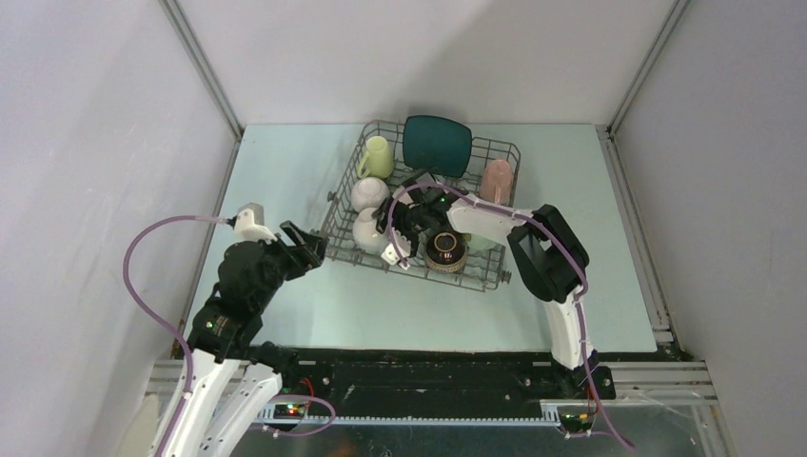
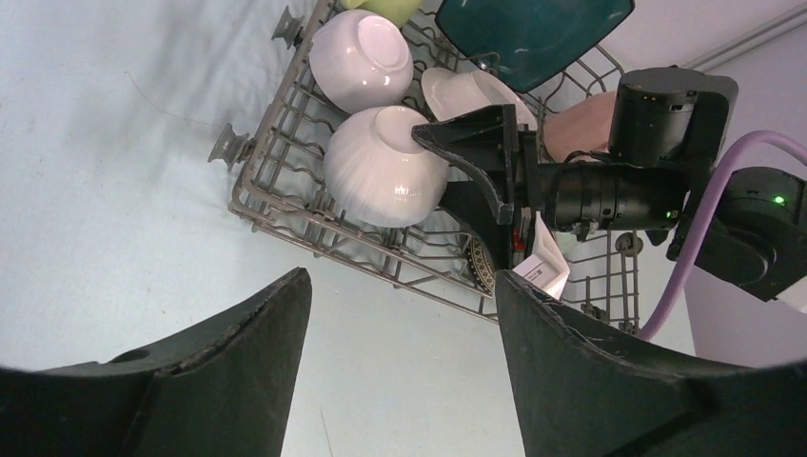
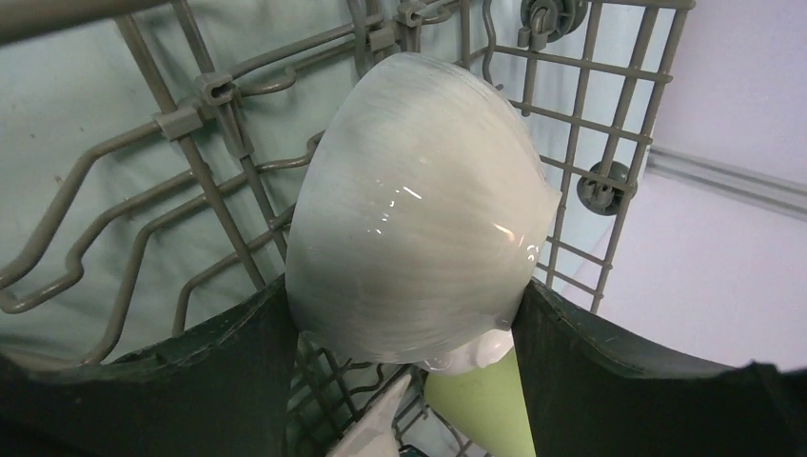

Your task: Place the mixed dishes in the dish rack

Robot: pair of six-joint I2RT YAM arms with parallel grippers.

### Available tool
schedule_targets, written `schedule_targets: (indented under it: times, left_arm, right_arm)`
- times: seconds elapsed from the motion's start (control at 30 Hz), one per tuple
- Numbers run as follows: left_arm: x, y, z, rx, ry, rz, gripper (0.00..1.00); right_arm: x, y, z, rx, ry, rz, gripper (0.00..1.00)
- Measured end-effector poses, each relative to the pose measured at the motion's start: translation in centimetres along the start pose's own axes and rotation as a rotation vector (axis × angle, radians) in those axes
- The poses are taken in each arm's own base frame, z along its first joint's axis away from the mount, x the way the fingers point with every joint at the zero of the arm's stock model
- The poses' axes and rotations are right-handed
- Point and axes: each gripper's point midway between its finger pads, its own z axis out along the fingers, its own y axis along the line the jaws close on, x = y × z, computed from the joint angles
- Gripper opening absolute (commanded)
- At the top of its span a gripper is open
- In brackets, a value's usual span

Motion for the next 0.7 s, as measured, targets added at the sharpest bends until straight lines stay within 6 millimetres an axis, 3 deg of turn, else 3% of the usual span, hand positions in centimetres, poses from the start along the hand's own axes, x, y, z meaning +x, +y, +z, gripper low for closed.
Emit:
schedule_targets:
  times: [0.03, 0.07, 0.13, 0.53, 0.7]
  left_arm:
    - [0.0, 0.0, 0.0, 0.002, -0.001, 0.000, 0.77]
    - [0.0, 0.0, 0.1, 0.004, -0.001, -0.001, 0.77]
    - [0.1, 0.0, 0.3, 0.004, 0.002, -0.002, 0.77]
    - [0.7, -0.4, 0.6, 0.025, 0.038, -0.001, 0.77]
    - [0.7, -0.6, 0.7, 0.034, 0.043, -0.001, 0.77]
  right_arm:
    - [0.0, 0.0, 0.1, -0.005, 0.001, -0.006, 0.57]
    - [0.1, -0.2, 0.0, -0.007, 0.003, -0.013, 0.89]
    - [0.3, -0.3, -0.2, -0.021, 0.012, -0.015, 0.98]
    - [-0.8, 0.7, -0.7, -0.074, -0.036, 0.034, 1.00]
    - [-1.7, -0.5, -2.8, -0.047, -0.055, 0.061, 1.00]
